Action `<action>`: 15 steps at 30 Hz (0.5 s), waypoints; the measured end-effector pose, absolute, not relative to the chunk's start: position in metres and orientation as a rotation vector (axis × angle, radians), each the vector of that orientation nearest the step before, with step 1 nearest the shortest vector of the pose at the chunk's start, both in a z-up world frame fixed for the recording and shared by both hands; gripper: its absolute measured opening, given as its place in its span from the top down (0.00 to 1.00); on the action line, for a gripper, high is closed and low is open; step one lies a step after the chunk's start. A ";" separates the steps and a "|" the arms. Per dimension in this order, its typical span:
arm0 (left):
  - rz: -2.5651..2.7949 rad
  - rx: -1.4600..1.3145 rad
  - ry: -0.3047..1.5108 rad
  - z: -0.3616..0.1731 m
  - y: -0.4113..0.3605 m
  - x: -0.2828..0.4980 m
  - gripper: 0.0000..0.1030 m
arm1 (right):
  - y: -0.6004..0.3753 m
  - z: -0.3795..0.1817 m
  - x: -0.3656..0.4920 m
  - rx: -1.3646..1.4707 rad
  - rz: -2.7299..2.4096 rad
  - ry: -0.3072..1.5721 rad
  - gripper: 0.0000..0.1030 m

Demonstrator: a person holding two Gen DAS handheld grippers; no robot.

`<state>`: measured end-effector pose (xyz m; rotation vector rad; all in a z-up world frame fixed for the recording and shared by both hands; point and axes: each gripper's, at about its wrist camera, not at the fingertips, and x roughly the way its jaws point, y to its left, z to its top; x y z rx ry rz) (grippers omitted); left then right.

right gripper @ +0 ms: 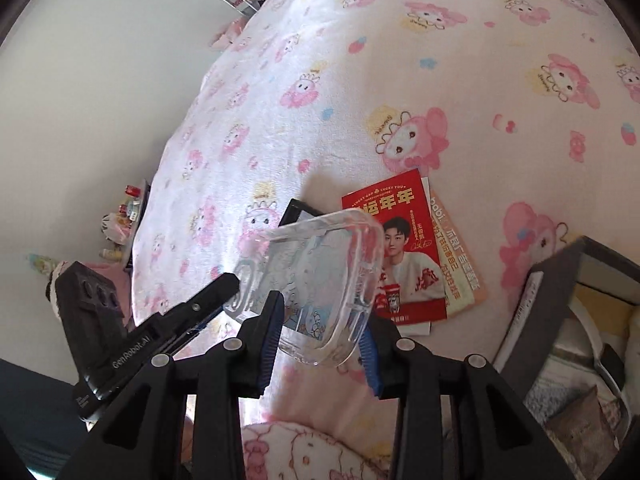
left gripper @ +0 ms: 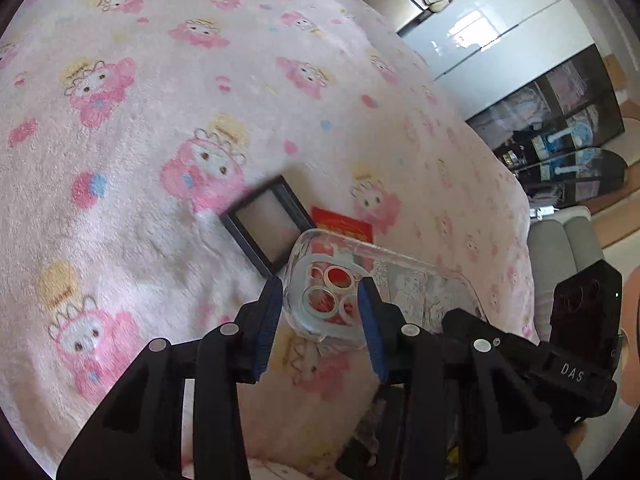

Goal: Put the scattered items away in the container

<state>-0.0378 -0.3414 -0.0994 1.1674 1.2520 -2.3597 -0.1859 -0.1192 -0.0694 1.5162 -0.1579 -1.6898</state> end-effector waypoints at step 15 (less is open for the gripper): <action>-2.322 1.333 1.278 -0.121 -0.281 -0.046 0.71 | -0.033 -0.035 -0.140 1.423 -1.824 -0.124 0.73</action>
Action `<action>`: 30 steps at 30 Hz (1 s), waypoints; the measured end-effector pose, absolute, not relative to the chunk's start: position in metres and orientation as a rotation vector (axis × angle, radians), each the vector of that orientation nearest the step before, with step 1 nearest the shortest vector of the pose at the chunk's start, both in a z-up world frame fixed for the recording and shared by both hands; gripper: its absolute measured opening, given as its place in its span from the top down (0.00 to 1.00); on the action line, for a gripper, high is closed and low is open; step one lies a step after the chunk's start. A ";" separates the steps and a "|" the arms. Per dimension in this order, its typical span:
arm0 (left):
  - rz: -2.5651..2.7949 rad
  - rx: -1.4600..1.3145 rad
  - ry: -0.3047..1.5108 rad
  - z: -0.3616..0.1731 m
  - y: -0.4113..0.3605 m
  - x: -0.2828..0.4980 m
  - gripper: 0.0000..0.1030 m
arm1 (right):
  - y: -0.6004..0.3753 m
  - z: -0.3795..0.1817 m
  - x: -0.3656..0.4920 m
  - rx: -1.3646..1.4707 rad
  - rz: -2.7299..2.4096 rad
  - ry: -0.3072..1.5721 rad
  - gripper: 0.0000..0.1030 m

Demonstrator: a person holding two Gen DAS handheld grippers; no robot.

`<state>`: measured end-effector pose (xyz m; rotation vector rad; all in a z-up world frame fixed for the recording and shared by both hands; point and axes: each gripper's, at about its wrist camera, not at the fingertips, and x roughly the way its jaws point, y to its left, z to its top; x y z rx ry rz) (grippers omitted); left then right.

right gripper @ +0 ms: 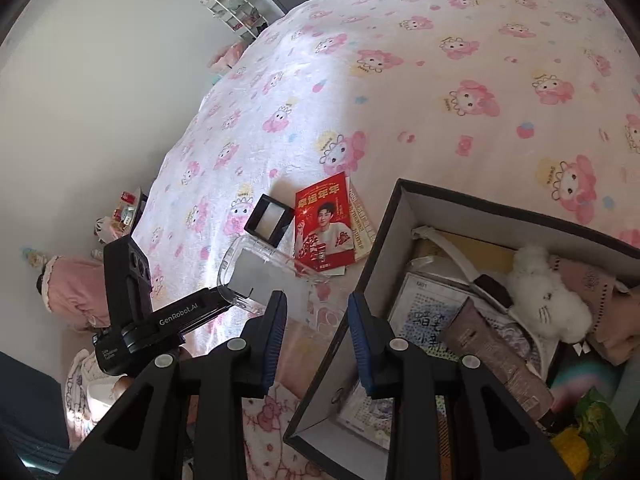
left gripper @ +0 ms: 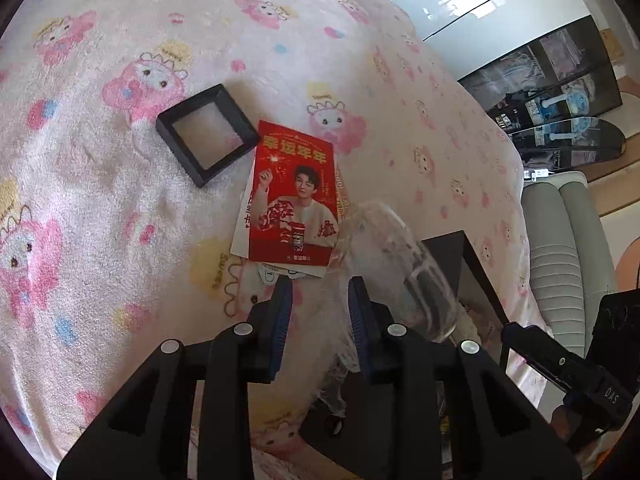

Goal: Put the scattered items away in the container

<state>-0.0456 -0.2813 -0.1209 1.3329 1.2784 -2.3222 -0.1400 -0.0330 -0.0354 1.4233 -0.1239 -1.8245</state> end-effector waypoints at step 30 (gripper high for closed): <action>-1.982 1.254 1.606 -0.194 -0.344 -0.054 0.61 | -0.180 -0.131 -0.150 1.756 -1.783 0.049 0.66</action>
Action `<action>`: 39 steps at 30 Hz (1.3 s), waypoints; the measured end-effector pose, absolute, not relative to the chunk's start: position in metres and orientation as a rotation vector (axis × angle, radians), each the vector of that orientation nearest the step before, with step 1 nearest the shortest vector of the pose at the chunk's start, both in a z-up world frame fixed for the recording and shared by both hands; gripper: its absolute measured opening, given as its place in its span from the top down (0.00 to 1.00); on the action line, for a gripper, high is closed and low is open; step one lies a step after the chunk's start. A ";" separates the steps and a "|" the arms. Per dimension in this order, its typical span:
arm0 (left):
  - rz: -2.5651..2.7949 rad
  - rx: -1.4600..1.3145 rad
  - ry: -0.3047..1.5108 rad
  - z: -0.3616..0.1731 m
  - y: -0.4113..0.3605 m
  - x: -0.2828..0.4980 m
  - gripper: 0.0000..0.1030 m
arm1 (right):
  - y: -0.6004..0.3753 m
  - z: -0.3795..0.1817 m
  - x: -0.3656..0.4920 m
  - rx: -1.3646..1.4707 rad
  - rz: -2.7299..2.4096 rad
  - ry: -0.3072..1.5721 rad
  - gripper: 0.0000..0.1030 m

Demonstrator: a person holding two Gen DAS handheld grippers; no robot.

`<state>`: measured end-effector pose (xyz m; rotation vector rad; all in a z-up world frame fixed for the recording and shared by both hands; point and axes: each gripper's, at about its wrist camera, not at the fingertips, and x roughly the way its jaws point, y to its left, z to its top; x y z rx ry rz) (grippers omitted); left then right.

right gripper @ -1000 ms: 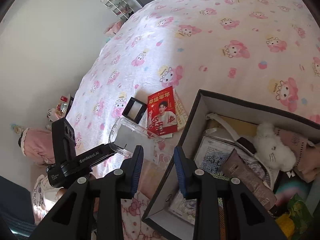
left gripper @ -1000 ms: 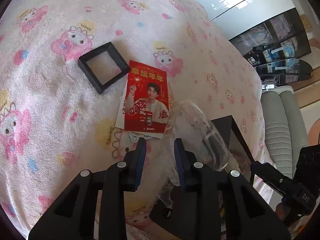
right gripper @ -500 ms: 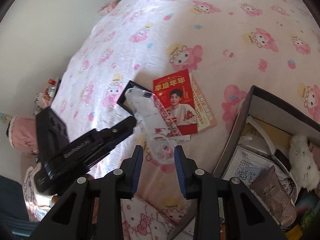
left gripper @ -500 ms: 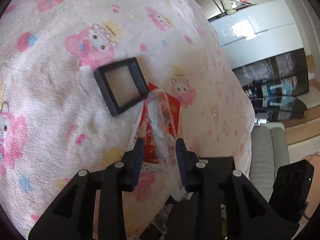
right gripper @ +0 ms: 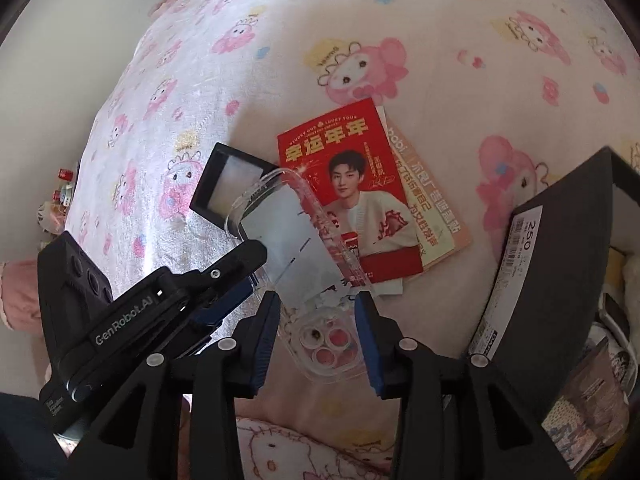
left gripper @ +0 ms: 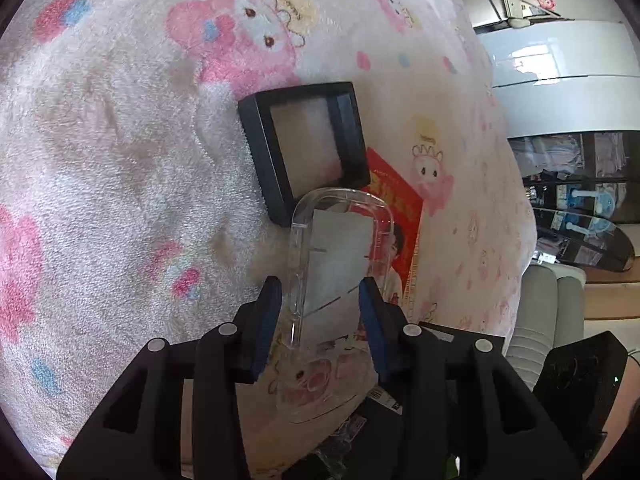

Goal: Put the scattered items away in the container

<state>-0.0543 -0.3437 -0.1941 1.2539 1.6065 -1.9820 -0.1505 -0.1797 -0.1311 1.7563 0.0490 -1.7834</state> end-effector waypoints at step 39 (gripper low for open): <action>-2.457 1.456 1.025 -0.093 -0.097 -0.102 0.92 | 0.078 -0.064 -0.110 1.412 -1.943 -0.002 0.63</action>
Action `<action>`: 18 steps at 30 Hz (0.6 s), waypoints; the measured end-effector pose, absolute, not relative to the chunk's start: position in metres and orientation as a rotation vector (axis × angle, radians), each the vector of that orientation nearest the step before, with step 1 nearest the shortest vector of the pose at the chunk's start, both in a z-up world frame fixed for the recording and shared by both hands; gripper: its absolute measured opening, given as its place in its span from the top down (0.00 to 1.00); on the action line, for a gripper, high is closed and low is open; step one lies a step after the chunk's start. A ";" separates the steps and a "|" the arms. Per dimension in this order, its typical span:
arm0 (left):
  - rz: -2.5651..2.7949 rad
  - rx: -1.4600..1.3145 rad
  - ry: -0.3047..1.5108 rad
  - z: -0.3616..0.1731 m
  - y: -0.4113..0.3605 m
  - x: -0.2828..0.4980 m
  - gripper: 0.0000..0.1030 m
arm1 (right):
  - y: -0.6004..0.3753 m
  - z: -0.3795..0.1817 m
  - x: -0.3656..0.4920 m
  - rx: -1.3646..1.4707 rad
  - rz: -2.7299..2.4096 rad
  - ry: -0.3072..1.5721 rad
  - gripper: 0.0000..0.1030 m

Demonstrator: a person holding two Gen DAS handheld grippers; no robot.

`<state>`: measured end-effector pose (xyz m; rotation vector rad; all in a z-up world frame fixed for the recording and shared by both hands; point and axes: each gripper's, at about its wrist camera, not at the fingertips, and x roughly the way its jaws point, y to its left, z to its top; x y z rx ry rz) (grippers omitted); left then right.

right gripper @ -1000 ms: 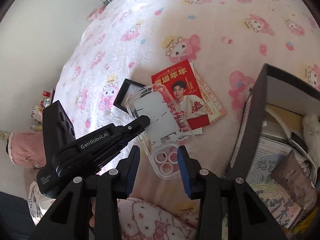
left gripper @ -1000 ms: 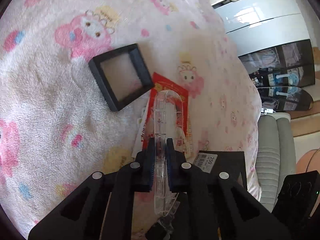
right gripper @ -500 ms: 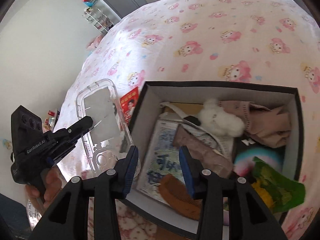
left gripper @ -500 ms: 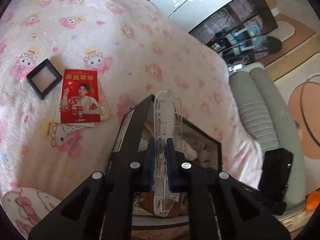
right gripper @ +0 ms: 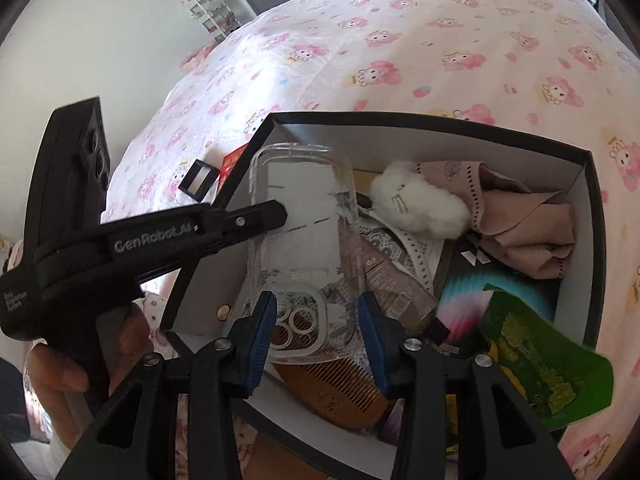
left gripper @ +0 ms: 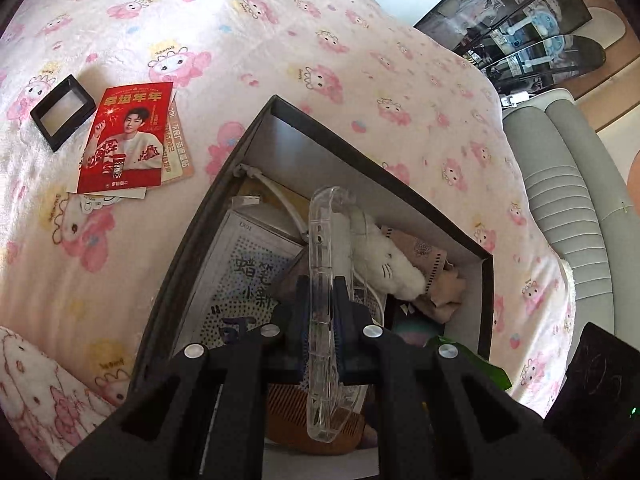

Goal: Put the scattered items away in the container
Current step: 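Carry the clear phone case over the shoebox with the left gripper, then lower the phone case into the shoebox and open the left gripper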

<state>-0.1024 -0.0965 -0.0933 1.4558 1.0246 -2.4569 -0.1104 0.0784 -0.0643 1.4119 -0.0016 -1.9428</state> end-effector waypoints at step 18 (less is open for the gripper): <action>-2.408 1.425 1.145 -0.098 -0.109 -0.089 0.91 | 0.068 -0.075 -0.089 1.444 -1.832 0.092 0.62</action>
